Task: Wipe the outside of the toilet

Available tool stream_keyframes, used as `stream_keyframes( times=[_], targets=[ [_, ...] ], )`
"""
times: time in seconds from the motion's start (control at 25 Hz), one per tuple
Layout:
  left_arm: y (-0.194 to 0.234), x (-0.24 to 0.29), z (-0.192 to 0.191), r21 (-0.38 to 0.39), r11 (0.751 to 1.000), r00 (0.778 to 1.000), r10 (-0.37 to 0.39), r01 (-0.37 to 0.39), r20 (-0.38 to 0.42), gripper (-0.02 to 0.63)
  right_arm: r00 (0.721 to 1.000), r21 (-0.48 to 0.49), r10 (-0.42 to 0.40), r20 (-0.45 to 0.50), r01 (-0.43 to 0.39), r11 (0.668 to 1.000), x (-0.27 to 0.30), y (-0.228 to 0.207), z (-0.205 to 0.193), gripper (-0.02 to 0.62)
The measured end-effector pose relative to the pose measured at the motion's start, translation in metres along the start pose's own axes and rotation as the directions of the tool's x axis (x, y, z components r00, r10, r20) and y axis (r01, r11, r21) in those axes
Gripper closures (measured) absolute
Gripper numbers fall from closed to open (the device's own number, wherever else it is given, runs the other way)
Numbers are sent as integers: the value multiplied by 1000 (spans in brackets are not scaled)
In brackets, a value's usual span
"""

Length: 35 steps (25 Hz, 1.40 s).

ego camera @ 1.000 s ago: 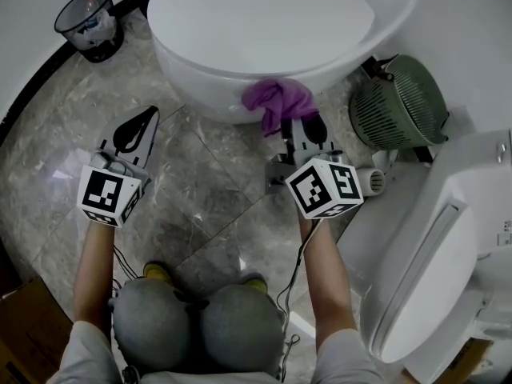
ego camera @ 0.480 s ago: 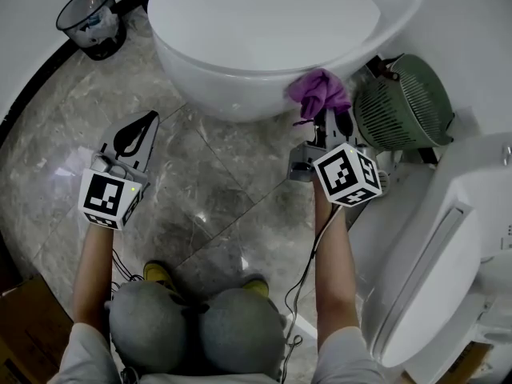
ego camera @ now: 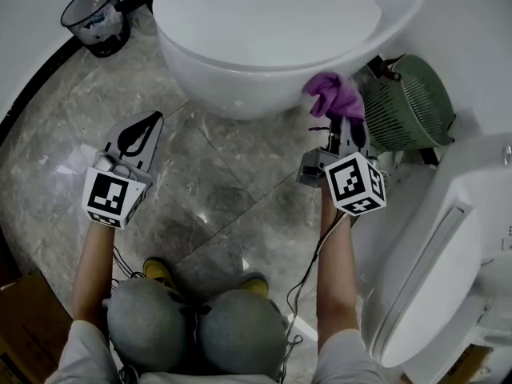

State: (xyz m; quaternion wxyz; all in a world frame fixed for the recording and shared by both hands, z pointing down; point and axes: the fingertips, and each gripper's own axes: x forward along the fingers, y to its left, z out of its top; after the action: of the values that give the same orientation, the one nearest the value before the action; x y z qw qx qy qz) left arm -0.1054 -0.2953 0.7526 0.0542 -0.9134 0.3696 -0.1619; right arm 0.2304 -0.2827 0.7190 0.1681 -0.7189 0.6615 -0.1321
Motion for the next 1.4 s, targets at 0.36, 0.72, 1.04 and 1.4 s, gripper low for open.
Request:
stream_keyframes(
  times=[0.36,0.72,1.04,1.4],
  targets=[
    [-15,-1,-8,52,998,999,-36,36,-4,589,957,-69,285,-63,-289,955,-72,91,-38,506],
    [-24,-14,-12,96,994,999,-52,52,-3,589,896,-2,389,-213,-399,917,-43,161,-117,505],
    [-4,-29,-28,88,996,999,-3,7,-40,589,895,-6,367,-253,-381,925,-8,176,-131,505],
    [-12,-22,-34,86,996,998,-28,33,-59,589,913,-22,334,-233,-348,937,-8,132,-109,505]
  ],
)
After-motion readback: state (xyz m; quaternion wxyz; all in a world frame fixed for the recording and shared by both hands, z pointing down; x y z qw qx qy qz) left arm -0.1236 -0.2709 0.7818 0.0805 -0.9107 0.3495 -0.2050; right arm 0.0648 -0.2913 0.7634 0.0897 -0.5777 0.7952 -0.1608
